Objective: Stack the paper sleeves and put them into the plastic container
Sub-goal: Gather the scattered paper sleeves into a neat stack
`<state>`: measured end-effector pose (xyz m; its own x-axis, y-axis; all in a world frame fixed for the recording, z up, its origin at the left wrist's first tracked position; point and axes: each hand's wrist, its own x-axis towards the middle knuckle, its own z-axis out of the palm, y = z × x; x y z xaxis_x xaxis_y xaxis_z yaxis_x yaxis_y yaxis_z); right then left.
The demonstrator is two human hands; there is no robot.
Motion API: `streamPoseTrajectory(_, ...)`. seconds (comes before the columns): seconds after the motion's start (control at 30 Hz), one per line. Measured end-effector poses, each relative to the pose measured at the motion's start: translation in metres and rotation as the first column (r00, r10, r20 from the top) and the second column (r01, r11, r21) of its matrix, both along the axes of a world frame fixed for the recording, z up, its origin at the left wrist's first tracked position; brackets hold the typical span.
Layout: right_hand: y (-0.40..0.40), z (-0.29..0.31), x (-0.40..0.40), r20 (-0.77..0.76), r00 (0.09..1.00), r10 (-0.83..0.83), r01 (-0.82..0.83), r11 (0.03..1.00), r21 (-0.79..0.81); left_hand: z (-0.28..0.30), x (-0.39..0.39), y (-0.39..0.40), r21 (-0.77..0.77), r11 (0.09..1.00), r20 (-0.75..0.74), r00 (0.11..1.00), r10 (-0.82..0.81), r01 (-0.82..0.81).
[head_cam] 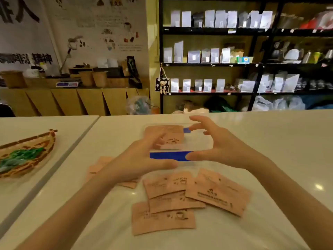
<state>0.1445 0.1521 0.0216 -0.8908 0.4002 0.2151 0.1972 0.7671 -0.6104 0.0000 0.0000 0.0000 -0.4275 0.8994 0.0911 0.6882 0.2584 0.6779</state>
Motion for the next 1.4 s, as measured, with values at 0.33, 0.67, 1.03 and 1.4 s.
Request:
streamPoseTrajectory(0.33, 0.009, -0.053, 0.039, 0.358, 0.934, -0.02, 0.001, 0.999, 0.054, -0.044, 0.007, -0.003, -0.245, 0.969, -0.167, 0.983, -0.081, 0.038)
streamPoseTrajectory(0.67, 0.011, -0.069, 0.048, 0.362, 0.932, 0.007, -0.06, 0.989, 0.135, -0.051, 0.002, 0.001, -0.274, 0.958, -0.252, 0.955, -0.156, 0.085)
streamPoseTrajectory(1.03, -0.006, -0.038, 0.023, 0.162, 0.986, 0.029, -0.022, 0.999, -0.046, -0.029, 0.001, -0.016, -0.015, 1.0, -0.18, 0.984, -0.014, 0.012)
streamPoseTrajectory(1.4, -0.042, -0.011, -0.074, -0.055, 0.96, 0.275, -0.268, 0.957, 0.109, -0.017, -0.08, -0.076, 0.005, 0.98, -0.089, 0.976, 0.198, -0.198)
